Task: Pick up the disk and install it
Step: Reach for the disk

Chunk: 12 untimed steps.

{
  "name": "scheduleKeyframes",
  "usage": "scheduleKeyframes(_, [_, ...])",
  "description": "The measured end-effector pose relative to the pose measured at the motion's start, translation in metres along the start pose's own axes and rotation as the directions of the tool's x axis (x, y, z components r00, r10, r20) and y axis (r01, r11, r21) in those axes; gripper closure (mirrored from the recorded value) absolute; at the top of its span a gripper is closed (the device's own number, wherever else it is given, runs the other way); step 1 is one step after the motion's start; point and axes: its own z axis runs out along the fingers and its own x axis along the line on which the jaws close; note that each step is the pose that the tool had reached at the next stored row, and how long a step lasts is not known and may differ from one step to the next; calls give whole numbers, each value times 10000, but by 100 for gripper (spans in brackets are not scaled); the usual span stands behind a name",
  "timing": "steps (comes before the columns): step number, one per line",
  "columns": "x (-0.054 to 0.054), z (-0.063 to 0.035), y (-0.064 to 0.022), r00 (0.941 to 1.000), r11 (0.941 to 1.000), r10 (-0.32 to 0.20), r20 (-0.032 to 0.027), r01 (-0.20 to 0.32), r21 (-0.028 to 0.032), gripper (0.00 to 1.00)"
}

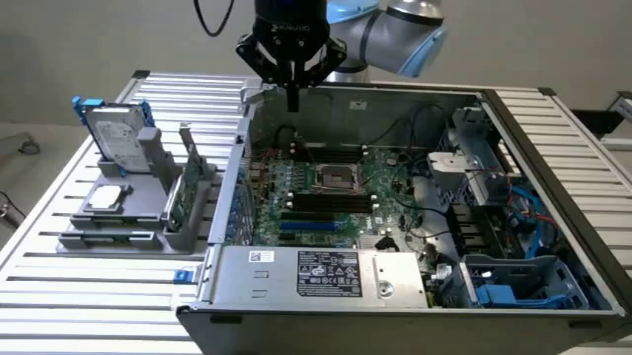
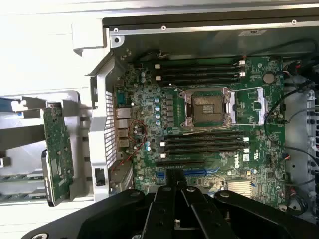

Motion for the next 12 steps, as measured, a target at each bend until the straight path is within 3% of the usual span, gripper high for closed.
scheduleKeyframes(9, [6, -1, -1, 10000, 10000, 1, 0, -1, 2, 89])
scheduleKeyframes(12, [103, 0, 31, 10000, 10000, -2, 0, 2, 0, 89])
